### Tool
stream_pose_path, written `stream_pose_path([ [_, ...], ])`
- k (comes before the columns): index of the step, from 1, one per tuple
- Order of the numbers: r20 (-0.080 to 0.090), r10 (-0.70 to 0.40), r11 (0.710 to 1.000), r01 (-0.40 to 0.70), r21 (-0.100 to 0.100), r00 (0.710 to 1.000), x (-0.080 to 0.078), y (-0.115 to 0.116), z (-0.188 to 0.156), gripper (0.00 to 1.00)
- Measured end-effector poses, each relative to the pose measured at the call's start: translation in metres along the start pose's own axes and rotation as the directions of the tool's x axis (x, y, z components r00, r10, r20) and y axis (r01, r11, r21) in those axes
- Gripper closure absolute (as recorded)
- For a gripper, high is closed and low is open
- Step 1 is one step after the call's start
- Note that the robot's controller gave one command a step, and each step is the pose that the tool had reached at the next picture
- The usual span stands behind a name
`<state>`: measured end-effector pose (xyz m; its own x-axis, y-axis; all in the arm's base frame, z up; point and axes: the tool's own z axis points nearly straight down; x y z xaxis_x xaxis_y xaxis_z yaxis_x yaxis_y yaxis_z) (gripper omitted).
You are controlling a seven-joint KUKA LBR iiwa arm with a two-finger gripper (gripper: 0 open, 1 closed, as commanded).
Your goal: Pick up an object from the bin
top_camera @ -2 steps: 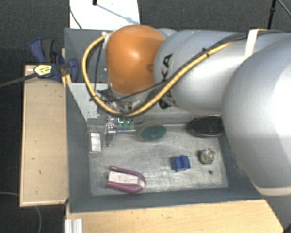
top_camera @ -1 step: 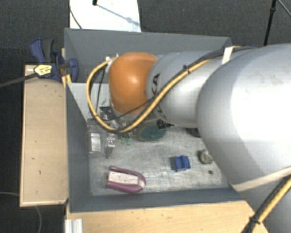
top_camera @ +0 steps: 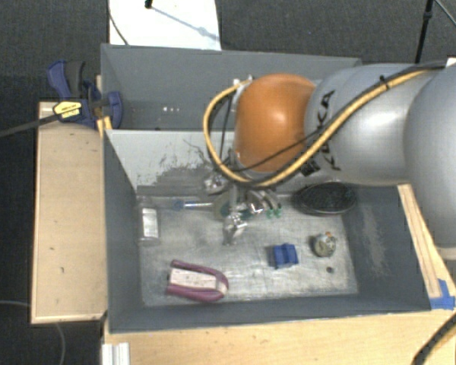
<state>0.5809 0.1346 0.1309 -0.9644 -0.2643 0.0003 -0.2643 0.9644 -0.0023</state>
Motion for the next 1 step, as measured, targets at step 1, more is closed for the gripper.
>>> stream_pose_path([
  [1, 0.007, 0.092, 0.996, -0.092, -0.004, 0.996, 0.0105, -0.0349, 0.0409, 0.0],
])
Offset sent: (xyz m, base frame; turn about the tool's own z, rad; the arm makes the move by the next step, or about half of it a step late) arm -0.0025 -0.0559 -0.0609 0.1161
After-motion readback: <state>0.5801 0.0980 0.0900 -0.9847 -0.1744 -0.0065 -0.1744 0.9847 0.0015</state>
